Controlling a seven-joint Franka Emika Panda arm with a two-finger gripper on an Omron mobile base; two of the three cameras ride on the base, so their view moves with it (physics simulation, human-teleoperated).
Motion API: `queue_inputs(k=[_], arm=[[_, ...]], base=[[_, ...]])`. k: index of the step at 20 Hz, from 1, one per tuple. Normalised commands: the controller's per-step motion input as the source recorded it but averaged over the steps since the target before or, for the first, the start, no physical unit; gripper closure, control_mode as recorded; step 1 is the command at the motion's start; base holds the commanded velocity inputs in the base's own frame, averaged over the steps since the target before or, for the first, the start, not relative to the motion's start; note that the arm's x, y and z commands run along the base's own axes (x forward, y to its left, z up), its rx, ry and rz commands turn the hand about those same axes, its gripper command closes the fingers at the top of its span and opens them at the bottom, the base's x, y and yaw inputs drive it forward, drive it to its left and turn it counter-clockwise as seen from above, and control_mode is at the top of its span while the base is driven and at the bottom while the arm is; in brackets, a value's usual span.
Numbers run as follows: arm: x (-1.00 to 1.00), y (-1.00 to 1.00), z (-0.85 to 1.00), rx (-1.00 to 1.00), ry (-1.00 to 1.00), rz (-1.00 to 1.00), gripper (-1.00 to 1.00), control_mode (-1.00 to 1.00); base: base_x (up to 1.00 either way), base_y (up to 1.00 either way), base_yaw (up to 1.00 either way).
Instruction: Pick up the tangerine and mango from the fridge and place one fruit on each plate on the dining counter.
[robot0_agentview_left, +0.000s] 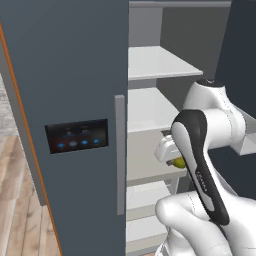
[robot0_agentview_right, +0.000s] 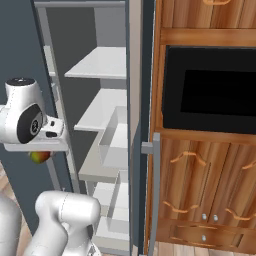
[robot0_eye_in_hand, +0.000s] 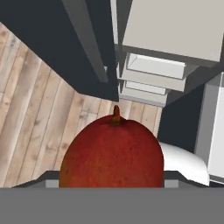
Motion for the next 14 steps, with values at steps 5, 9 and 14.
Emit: queue_inputs(k=[5,9,14], arm=[[0.00,0.00,0.00,0.00,0.00,0.00,1.00,1.00],[0.00,0.00,0.00,0.00,0.00,0.00,1.00,1.00],[0.00,0.00,0.00,0.00,0.00,0.00,1.00,1.00]], base=[[-0.29,0.00,-0.14],[-0.53,0.17,-0.74],[-0.05,0.01,-0.96]])
